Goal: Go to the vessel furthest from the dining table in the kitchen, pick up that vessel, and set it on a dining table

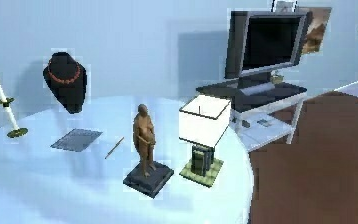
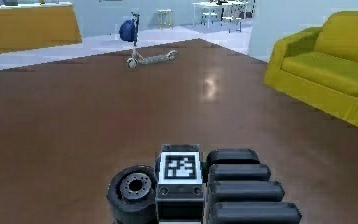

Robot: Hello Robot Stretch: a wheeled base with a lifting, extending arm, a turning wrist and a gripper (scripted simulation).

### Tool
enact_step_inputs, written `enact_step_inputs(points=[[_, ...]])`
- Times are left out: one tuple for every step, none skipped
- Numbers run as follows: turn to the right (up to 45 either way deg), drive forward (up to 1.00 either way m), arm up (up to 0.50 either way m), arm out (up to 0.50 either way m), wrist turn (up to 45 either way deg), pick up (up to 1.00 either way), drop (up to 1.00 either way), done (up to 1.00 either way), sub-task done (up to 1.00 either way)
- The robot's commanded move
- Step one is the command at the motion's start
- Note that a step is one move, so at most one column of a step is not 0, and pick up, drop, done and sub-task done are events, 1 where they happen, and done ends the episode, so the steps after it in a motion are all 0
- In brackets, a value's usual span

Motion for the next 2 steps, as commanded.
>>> enact_step_inputs(points=[[45.0, 0.00, 0.00, 0.00, 0.0, 0.00, 0.00, 0.00, 0.00], [0.0, 0.15, 0.00, 0.00, 0.0, 0.00, 0.00, 0.00, 0.00]])
